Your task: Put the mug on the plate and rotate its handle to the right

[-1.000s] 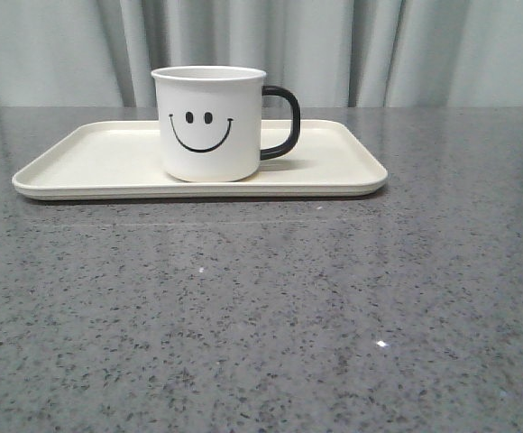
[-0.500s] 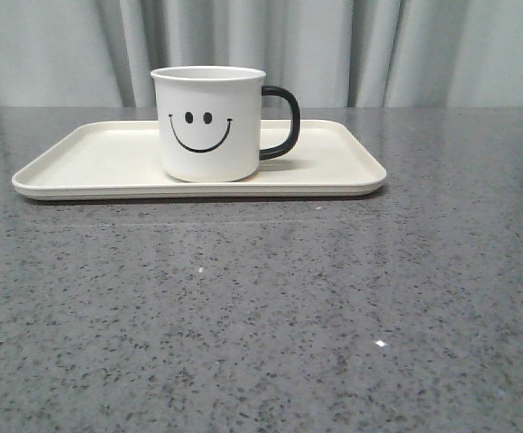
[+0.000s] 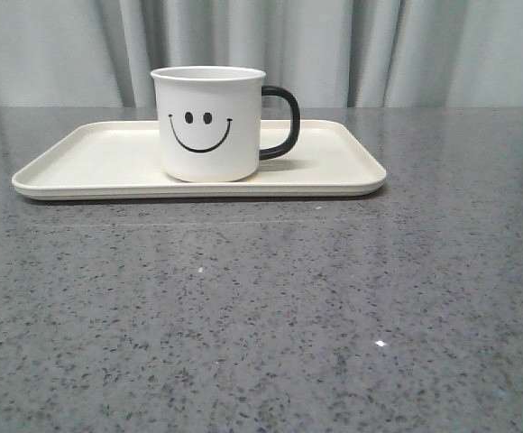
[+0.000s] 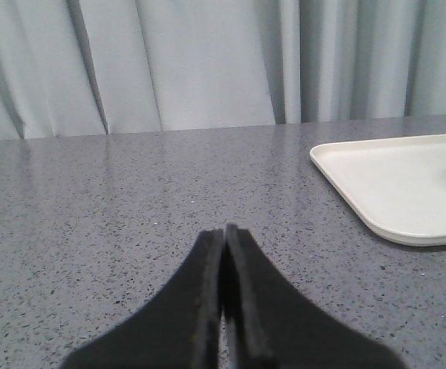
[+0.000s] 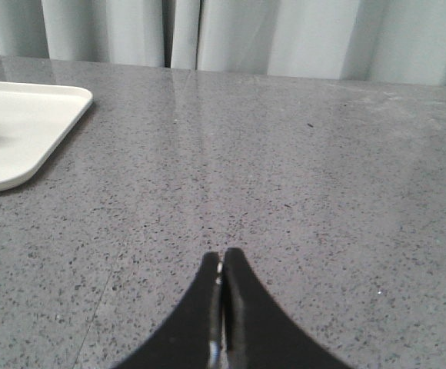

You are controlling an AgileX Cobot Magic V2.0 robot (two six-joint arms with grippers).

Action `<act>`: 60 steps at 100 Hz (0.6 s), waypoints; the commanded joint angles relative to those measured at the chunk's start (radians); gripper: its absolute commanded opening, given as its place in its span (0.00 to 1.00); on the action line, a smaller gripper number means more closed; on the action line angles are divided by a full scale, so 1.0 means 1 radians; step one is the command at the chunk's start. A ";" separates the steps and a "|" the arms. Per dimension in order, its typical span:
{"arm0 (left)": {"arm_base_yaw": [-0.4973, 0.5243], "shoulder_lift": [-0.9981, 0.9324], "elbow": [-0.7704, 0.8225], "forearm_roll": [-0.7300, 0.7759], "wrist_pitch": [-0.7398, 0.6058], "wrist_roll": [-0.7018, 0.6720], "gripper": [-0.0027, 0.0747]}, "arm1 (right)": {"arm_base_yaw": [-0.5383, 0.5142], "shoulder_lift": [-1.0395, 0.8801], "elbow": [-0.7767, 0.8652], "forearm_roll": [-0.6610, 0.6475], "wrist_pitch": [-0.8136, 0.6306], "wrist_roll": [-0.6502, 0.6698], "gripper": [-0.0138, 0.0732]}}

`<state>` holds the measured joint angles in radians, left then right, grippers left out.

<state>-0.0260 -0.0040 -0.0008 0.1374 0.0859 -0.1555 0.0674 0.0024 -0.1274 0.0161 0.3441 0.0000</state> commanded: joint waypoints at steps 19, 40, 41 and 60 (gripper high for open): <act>0.002 -0.029 0.011 -0.009 -0.086 -0.006 0.01 | 0.000 -0.033 0.089 -0.016 -0.193 0.007 0.08; 0.002 -0.029 0.011 -0.009 -0.086 -0.006 0.01 | 0.000 -0.033 0.155 -0.016 -0.279 0.055 0.08; 0.002 -0.029 0.011 -0.009 -0.086 -0.006 0.01 | 0.000 -0.033 0.155 -0.016 -0.280 0.055 0.08; 0.002 -0.029 0.011 -0.009 -0.086 -0.006 0.01 | 0.000 -0.033 0.155 -0.016 -0.281 0.055 0.08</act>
<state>-0.0260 -0.0040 -0.0008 0.1358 0.0859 -0.1555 0.0675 -0.0119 0.0261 0.0125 0.1490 0.0502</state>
